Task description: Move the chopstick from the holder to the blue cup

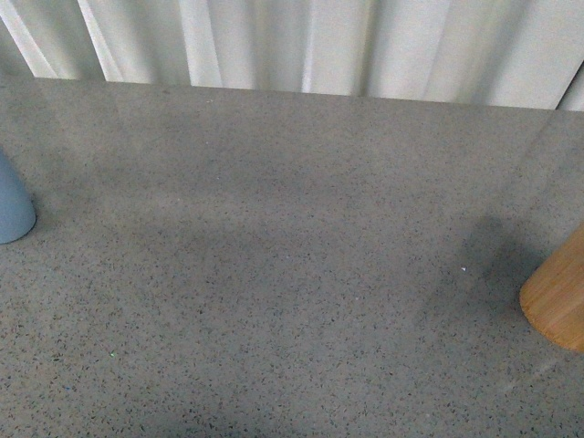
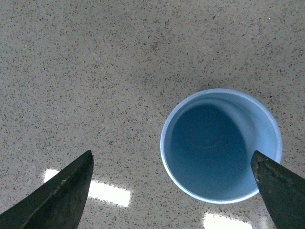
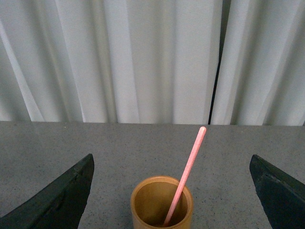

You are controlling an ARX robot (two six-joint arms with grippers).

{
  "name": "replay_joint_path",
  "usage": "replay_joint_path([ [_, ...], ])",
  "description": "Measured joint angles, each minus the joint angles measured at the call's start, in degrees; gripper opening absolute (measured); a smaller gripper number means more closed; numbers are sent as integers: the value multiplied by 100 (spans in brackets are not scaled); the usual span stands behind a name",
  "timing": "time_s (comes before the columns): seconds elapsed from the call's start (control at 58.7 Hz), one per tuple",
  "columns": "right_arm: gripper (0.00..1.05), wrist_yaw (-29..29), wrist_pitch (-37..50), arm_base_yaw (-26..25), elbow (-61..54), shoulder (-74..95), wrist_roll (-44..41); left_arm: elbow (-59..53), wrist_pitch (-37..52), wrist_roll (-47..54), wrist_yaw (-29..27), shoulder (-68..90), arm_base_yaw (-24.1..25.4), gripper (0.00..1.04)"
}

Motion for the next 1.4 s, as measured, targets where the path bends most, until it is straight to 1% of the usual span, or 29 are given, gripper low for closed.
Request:
replay_joint_path([
  [0.511, 95, 0, 0, 0, 0, 0, 0, 197, 197, -33, -361, 678, 0, 98],
  [0.596, 95, 0, 0, 0, 0, 0, 0, 210, 199, -118, -485, 737, -13, 98],
  [0.885, 95, 2, 0, 0, 0, 0, 0, 225, 170, -511, -511, 918, -195, 98],
  [0.919, 95, 2, 0, 0, 0, 0, 0, 225, 164, -540, -503, 935, -214, 95],
  [0.936, 95, 2, 0, 0, 0, 0, 0, 225, 164, -562, -503, 951, -232, 92],
  [0.97, 95, 2, 0, 0, 0, 0, 0, 225, 162, -573, -498, 962, -245, 88],
  [1.022, 95, 2, 0, 0, 0, 0, 0, 225, 142, -601, -433, 992, -280, 79],
  [1.141, 95, 0, 0, 0, 0, 0, 0, 225, 120, -616, -411, 1049, -334, 63],
  [1.192, 95, 2, 0, 0, 0, 0, 0, 192, 105, -616, -382, 1051, -369, 54],
  [1.311, 95, 2, 0, 0, 0, 0, 0, 109, 94, -612, -302, 1051, -415, 38],
  [1.362, 95, 0, 0, 0, 0, 0, 0, 57, 98, -614, -328, 1051, -435, 29],
  [1.396, 95, 0, 0, 0, 0, 0, 0, 37, 98, -625, -337, 1051, -439, 26],
])
